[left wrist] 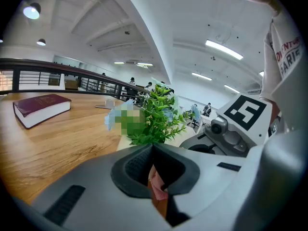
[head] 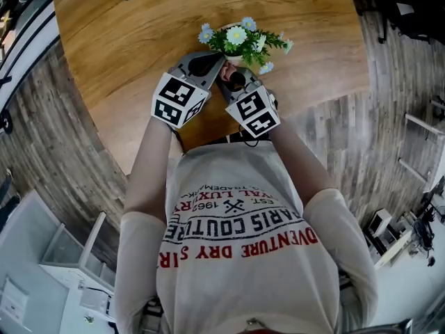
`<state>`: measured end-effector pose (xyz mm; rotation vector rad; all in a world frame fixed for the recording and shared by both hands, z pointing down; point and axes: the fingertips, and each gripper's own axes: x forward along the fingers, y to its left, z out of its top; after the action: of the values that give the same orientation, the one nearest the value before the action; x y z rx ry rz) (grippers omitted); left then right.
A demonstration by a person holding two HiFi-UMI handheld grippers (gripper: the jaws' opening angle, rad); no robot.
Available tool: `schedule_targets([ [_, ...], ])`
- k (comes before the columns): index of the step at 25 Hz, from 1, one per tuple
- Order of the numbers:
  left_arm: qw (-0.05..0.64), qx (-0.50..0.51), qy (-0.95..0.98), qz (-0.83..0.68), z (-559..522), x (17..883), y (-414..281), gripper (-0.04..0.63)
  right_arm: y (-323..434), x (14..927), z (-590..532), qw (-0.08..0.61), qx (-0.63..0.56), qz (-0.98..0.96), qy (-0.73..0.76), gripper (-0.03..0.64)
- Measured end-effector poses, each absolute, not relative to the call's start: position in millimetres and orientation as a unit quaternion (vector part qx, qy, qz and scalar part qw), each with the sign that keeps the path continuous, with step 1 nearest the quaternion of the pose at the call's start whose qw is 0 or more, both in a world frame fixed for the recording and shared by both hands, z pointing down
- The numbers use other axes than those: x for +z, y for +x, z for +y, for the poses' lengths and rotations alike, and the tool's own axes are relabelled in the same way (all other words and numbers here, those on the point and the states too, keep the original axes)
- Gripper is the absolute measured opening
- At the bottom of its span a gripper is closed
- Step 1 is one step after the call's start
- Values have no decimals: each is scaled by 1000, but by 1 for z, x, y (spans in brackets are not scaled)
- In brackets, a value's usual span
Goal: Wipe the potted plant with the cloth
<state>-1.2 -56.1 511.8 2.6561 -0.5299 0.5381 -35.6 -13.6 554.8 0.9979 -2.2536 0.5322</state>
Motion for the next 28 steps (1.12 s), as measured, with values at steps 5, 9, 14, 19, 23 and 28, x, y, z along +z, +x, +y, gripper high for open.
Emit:
schedule_targets([
  [5,177,198,946,-186,-56,514,-1,17,-30,548,-7,297,197,-855,376,35],
  [9,178,193,942,-211,-58,512,-4,17,-5,550,1,308,203,-843,391,35],
  [14,190,171,934,-248,-55,506,-5,17,33,550,13,324,202,-832,402,35],
  [19,201,172,924,-277,-52,508,2,17,92,552,8,340,205,-816,419,35],
  [23,203,175,912,-311,-58,510,3,17,138,552,-16,354,188,-814,420,35],
  [28,193,186,898,-349,-61,511,7,17,170,545,-64,362,159,-829,396,35],
])
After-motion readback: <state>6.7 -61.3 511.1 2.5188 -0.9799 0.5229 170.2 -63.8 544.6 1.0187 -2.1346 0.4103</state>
